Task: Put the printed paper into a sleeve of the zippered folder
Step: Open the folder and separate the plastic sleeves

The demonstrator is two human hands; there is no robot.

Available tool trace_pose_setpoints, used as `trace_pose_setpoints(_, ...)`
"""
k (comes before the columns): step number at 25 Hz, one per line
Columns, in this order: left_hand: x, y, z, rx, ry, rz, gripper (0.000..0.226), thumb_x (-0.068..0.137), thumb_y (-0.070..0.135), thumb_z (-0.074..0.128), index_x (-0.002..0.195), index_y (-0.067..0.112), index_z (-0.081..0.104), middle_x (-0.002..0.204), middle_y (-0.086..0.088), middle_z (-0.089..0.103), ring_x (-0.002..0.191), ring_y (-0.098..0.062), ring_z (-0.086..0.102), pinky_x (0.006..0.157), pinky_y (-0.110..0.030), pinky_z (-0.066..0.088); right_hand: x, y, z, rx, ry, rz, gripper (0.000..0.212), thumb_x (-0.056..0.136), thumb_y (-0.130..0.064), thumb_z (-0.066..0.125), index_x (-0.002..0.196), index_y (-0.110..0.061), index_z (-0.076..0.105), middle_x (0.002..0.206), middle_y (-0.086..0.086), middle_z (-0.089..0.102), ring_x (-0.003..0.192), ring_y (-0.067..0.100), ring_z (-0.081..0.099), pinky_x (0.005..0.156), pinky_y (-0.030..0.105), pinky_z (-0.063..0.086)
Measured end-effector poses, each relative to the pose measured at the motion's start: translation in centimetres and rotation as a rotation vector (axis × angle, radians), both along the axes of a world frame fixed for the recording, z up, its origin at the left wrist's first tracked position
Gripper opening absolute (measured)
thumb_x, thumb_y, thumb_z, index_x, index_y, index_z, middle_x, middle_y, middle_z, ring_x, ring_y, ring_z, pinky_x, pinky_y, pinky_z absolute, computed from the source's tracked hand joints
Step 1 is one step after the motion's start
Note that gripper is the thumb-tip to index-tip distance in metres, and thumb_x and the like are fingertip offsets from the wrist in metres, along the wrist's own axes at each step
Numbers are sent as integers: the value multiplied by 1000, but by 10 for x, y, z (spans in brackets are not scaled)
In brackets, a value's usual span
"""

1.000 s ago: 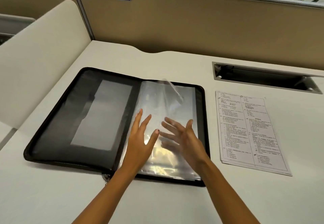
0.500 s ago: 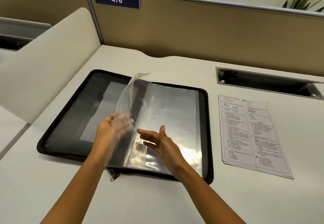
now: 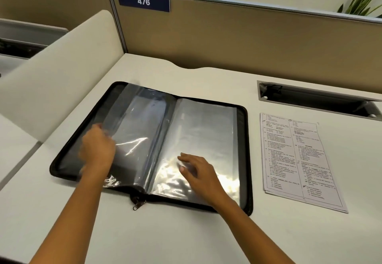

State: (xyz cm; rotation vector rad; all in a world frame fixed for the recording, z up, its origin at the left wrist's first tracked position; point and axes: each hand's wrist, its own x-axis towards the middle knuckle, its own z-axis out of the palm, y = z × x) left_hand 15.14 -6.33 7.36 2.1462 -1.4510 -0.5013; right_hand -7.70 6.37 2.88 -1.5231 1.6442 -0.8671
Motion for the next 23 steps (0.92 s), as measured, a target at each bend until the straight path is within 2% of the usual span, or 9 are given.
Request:
trace_pose_setpoints(2, -4, 4, -7, -162, -180, 13, 50, 88, 10, 57, 135, 0, 42, 137, -27, 43, 122, -47, 44, 102, -56, 36, -11, 1, -10, -3, 181, 17, 36, 95, -26, 53, 131, -21, 54, 143, -6, 48, 135, 10, 36, 112, 27, 31)
trace_pose_setpoints(3, -12, 8, -8, -205, -162, -47, 53, 90, 15, 56, 137, 0, 38, 142, -25, 38, 126, -45, 41, 105, -55, 35, -16, 1, -15, -6, 209, 11, 36, 96, -25, 52, 132, -20, 53, 144, -6, 45, 137, 10, 32, 113, 25, 27)
trace_pose_setpoints(5, -39, 25, -17, -164, -94, -329, 55, 96, 32, 47, 141, 6, 32, 151, -19, 28, 134, -40, 36, 108, -53, 37, -29, -4, -20, -34, 232, -25, 36, 96, -23, 51, 131, -18, 53, 146, -4, 43, 139, 12, 29, 112, 24, 23)
trace_pose_setpoints(8, -75, 48, -43, -12, -269, -724, 73, 91, 59, 17, 151, 17, 16, 161, -6, 2, 147, -27, 9, 118, -49, 9, -58, -30, -22, -33, 357, -69, 41, 95, -20, 51, 136, -15, 47, 151, 3, 36, 141, 21, 25, 115, 32, 21)
trace_pose_setpoints(10, -80, 52, -60, 21, -354, -751, 81, 85, 66, 1, 152, 21, 8, 162, -2, -6, 148, -22, -3, 118, -49, -2, -85, -59, -21, 24, 452, -90, 50, 96, -23, 49, 144, -13, 35, 156, 7, 25, 144, 25, 17, 118, 36, 14)
trace_pose_setpoints(14, -57, 48, -80, -13, -487, -730, 96, 73, 71, -24, 151, 21, -2, 161, -4, -4, 149, -23, -2, 118, -47, -3, -136, -106, -19, 146, 553, -128, 67, 96, -38, 48, 149, -10, 18, 159, 9, 11, 147, 28, 3, 119, 38, 6)
trace_pose_setpoints(17, -49, 49, -82, -45, -474, -763, 91, 79, 71, -19, 151, 21, 5, 160, -2, 2, 148, -24, 3, 118, -42, -2, -151, -118, -19, 100, 547, -75, 71, 93, -39, 55, 149, -12, 20, 157, 12, 20, 146, 29, 12, 118, 40, 13)
trace_pose_setpoints(20, -53, 49, -82, -50, -403, -736, 83, 84, 68, -7, 152, 21, 7, 161, -2, 4, 148, -23, 1, 118, -42, -4, -146, -115, -20, -75, 547, 6, 63, 90, -25, 62, 145, -14, 33, 144, 13, 44, 136, 29, 36, 111, 35, 27)
trace_pose_setpoints(23, -63, 54, -74, -56, -219, -694, 87, 84, 70, -4, 152, 19, 12, 161, -1, 8, 148, -20, 0, 118, -39, -7, -127, -101, -8, -24, 220, -60, 49, 87, -40, 62, 132, -24, 50, 117, -5, 64, 114, 17, 59, 89, 20, 43)
